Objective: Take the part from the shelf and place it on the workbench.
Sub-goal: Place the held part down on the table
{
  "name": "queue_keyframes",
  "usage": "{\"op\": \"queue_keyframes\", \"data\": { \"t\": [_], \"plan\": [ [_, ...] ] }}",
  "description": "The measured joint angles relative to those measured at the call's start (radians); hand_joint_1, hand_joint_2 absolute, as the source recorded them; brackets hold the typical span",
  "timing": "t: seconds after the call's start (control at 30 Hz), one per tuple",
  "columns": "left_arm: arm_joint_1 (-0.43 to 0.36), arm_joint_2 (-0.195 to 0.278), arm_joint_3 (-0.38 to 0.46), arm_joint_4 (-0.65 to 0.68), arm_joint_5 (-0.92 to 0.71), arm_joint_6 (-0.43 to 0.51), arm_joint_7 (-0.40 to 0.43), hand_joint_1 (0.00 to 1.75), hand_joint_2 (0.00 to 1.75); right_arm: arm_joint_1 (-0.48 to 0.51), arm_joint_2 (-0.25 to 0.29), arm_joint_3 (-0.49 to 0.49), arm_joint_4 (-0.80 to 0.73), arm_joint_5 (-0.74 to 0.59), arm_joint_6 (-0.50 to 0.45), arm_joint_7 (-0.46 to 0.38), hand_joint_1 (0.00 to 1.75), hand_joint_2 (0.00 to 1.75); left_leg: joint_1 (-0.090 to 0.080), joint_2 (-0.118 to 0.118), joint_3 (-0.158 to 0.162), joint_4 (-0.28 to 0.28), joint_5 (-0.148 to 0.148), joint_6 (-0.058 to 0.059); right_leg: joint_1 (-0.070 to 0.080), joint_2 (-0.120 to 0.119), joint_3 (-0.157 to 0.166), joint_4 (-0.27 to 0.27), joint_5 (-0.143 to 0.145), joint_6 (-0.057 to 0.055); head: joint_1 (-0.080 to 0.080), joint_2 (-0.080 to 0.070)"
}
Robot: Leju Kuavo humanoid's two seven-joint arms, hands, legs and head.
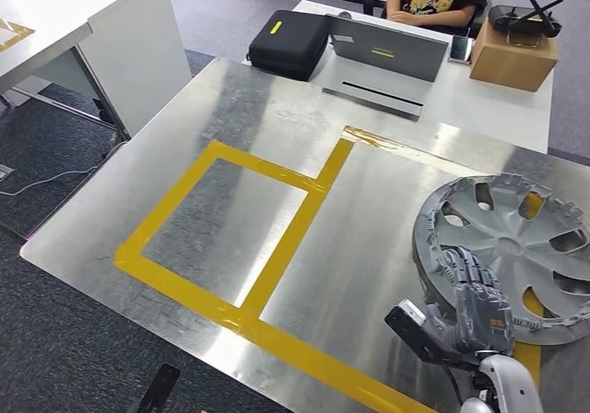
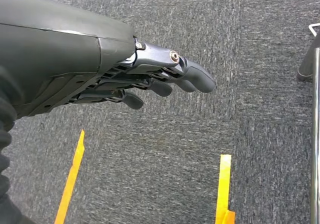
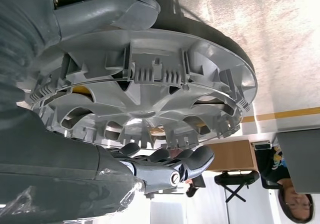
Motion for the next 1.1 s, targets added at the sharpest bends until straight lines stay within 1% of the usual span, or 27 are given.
{"op": "queue_keyframes", "data": {
  "t": [0.83, 0.97, 1.0, 1.03, 1.07, 1.1],
  "plan": [
    [0.000, 0.000, 0.000, 0.000, 0.000, 0.000, 0.000, 0.00, 1.75, 0.000, -0.003, 0.005, 0.000, 0.000, 0.000, 0.000, 0.00, 1.75, 0.000, 0.000, 0.000, 0.000, 0.000, 0.000, 0.000, 0.000, 0.000, 0.000, 0.000, 0.000, 0.000, 0.000],
    [0.000, 0.000, 0.000, 0.000, 0.006, 0.000, -0.003, 0.00, 0.00, 0.001, -0.003, 0.005, 0.000, -0.008, -0.005, -0.002, 0.00, 0.00, 0.000, 0.000, 0.000, 0.000, 0.000, 0.000, 0.000, 0.000, -0.001, 0.000, 0.000, 0.000, 0.000, 0.000],
    [0.002, 0.000, 0.002, 0.000, 0.025, 0.000, -0.014, 0.00, 0.00, 0.010, 0.003, 0.002, -0.006, -0.034, -0.023, -0.012, 0.00, 0.00, -0.001, 0.000, 0.000, 0.002, -0.001, 0.001, -0.001, -0.001, -0.001, -0.001, 0.000, 0.001, 0.000, 0.000],
    [0.006, 0.000, 0.011, 0.000, 0.060, -0.001, -0.037, 0.00, 0.00, 0.036, 0.018, -0.008, -0.025, -0.093, -0.068, -0.034, 0.00, 0.00, -0.002, -0.001, 0.000, 0.003, -0.002, 0.004, -0.003, -0.002, -0.001, -0.002, 0.000, 0.004, 0.000, 0.000],
    [0.014, -0.001, 0.025, 0.000, 0.103, -0.002, -0.070, 0.00, 0.00, 0.080, 0.042, -0.023, -0.057, -0.187, -0.147, -0.066, 0.00, 0.00, -0.004, -0.004, 0.001, 0.004, -0.004, 0.007, -0.004, -0.005, -0.001, -0.003, -0.002, 0.007, 0.000, 0.000],
    [0.028, 0.000, 0.045, 0.000, 0.144, -0.005, -0.107, 0.00, 0.00, 0.141, 0.074, -0.038, -0.099, -0.304, -0.256, -0.109, 0.00, 0.00, -0.006, -0.006, 0.001, 0.006, -0.007, 0.011, -0.006, -0.008, 0.002, -0.004, -0.004, 0.010, 0.000, 0.000]
  ]
}}
